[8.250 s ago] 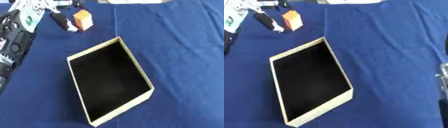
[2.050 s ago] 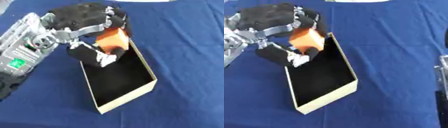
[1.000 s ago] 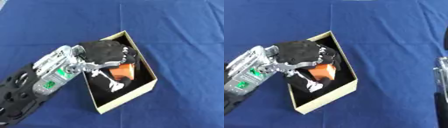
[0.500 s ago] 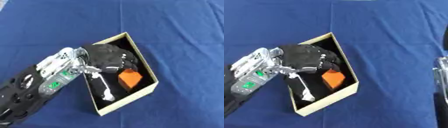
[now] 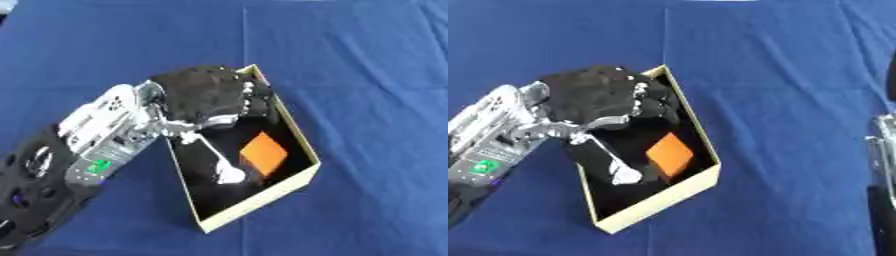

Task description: Pick up objects on the table and place them in the box.

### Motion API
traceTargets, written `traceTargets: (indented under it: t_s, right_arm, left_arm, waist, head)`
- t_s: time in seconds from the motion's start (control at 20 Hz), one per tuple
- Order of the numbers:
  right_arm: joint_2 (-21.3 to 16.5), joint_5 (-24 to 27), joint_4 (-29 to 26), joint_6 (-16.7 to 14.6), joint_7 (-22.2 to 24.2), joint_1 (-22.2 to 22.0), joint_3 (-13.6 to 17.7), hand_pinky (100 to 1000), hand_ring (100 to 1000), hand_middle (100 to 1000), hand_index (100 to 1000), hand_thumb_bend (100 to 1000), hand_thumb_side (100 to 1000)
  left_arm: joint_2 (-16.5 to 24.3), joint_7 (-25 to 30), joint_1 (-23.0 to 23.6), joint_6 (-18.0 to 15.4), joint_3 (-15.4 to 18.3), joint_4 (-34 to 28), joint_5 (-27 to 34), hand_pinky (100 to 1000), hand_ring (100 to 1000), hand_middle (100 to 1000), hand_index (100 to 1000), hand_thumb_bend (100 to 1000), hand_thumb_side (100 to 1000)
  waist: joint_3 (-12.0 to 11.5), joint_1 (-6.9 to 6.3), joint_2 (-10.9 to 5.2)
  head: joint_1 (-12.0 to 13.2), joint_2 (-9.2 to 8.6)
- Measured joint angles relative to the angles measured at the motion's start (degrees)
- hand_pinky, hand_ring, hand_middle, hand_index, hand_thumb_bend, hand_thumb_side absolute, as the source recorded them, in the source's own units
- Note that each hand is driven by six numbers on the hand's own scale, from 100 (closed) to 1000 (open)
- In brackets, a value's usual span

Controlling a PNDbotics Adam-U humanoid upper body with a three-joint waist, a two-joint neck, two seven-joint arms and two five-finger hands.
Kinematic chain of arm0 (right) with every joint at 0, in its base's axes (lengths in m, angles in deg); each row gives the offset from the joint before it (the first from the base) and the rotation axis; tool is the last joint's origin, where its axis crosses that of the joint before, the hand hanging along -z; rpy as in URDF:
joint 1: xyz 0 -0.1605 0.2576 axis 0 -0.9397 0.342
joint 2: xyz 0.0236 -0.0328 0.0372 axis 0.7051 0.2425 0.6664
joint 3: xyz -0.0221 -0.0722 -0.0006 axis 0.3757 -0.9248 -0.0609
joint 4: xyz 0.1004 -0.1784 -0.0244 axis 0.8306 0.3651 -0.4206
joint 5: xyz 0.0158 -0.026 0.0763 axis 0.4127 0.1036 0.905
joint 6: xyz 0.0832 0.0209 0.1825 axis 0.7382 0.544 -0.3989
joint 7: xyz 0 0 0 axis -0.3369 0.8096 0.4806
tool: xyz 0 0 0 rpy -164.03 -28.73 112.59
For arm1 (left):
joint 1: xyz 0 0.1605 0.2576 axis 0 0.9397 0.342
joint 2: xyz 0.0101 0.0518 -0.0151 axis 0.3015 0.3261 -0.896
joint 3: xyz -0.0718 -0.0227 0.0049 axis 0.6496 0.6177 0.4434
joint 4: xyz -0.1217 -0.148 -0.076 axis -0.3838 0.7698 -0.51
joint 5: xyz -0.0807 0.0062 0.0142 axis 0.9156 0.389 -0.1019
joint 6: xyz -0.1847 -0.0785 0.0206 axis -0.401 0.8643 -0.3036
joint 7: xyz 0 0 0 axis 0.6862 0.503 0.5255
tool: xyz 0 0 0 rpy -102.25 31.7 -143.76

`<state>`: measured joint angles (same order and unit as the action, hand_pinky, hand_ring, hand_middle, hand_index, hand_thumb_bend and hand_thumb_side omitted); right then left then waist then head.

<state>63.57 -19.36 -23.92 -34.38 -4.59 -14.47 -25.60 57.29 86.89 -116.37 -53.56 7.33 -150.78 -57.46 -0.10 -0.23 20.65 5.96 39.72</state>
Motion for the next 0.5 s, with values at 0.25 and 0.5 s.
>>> traceTargets:
  t_s: [0.25,0.5]
  right_arm:
    - [0.00,-0.01,0.00,-0.03,-0.03,0.00,0.29,768,756,516,721,100,781]
    - [-0.01,-0.86,0.00,-0.46,-1.72,0.29,2.04,769,757,519,721,100,774]
  left_arm:
    - [-0.04,-1.49,-0.02,1.24,0.72,-0.55,2.08,533,679,709,783,153,593]
    - [-4.39,-4.30,4.12,4.02,5.24,-0.59,4.96,558,720,736,781,145,625]
  waist:
    - [-0.01,0.09,0.00]
    - [-1.84,1.94,0.01]
  head:
    - [-0.04,-0.06]
    - [-1.50,-0.70]
